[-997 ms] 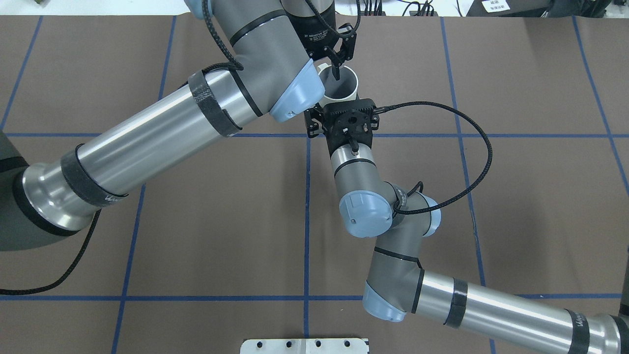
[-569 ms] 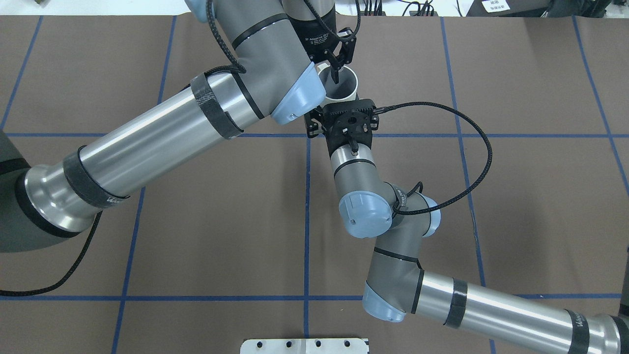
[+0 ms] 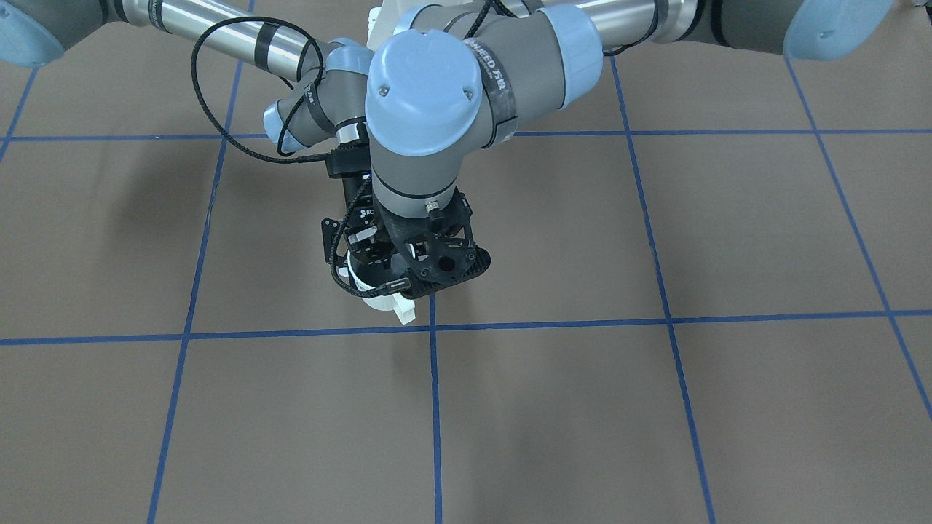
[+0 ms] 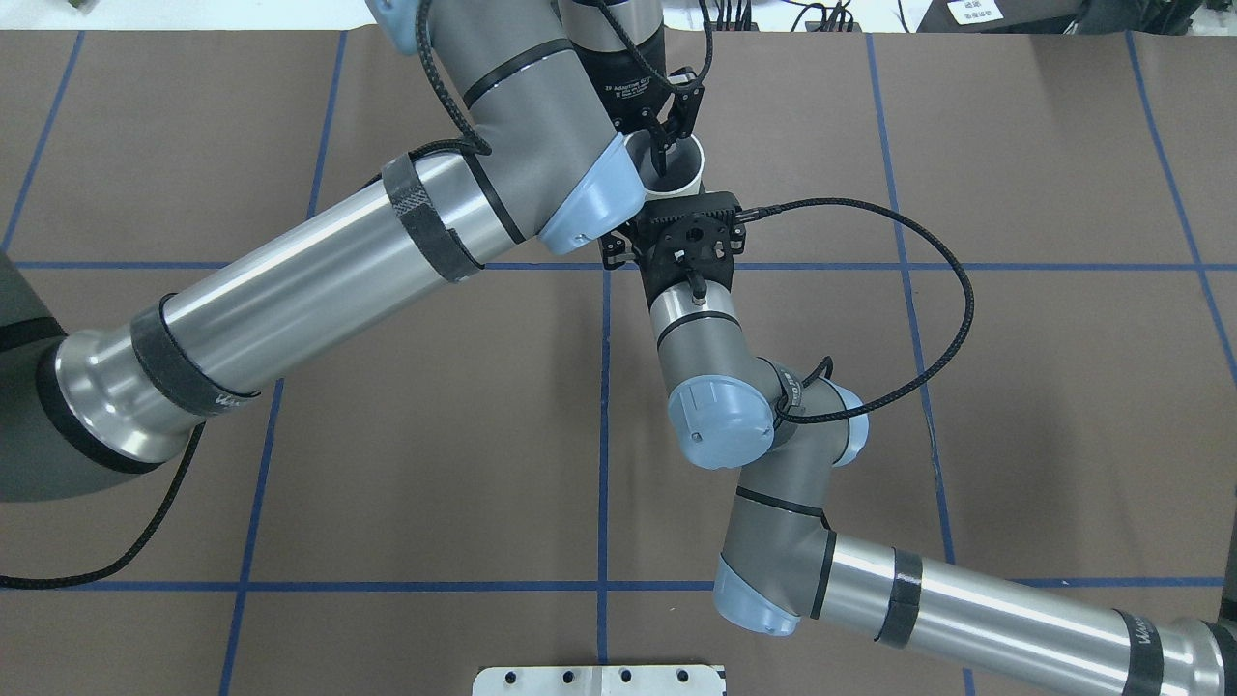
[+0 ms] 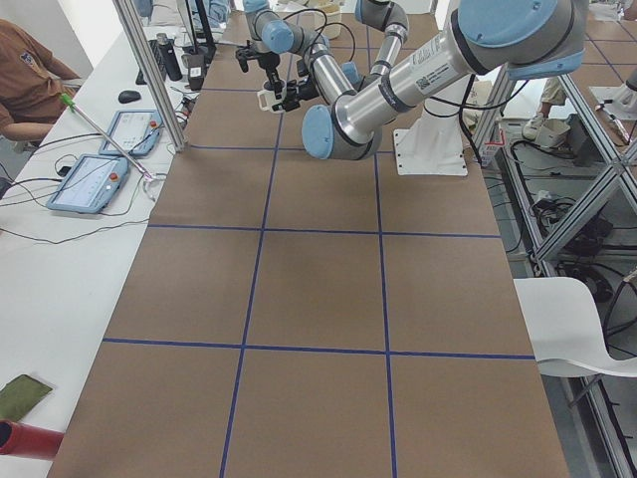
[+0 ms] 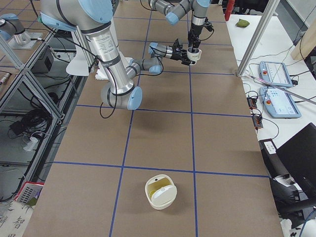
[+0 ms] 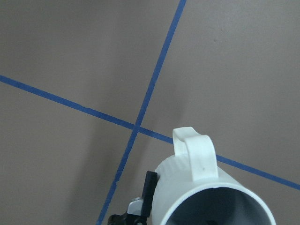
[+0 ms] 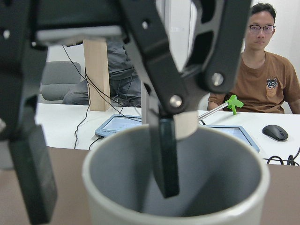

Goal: Left arm hands cup to right arm to dump lemon

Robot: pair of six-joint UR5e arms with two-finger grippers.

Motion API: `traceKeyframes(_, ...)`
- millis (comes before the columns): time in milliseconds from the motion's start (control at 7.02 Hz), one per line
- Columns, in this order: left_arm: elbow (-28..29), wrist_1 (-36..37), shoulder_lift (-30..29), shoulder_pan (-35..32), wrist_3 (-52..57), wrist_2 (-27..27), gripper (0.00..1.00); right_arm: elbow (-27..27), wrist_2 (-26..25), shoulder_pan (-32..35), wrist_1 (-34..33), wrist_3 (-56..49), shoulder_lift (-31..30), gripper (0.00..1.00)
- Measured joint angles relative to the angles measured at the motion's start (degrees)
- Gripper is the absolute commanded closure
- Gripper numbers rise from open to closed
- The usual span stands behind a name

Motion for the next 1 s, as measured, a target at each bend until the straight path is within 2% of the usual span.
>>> traceKeyframes(142,0.00,0.04,0.00,0.07,-0.04,0.00,0.75,0.01,0.00,0.00,0.00,0.00,-0.09,0.67)
traceKeyframes(285,-0.03,0.06,0.00,0.09,-0.09,0.00,1.00,0.04,0.00,0.00,0.00,-0.01,-0.17,0.60)
traceKeyframes(427,-0.06,0.08,0.00,0.11,-0.13,-0.02,1.00,0.05,0.00,0.00,0.00,-0.01,-0.26,0.40)
traceKeyframes(569,-0.05,0.16,0.02,0.10,-0.22,-0.05,1.00,0.05,-0.05,0.00,0.00,-0.01,-0.40,0.00)
traceKeyframes(997,-0.11,0.51,-0.03,0.01,-0.38,-0.04,1.00,0.18,-0.11,-0.44,1.86,-0.44,-1.71,0.00)
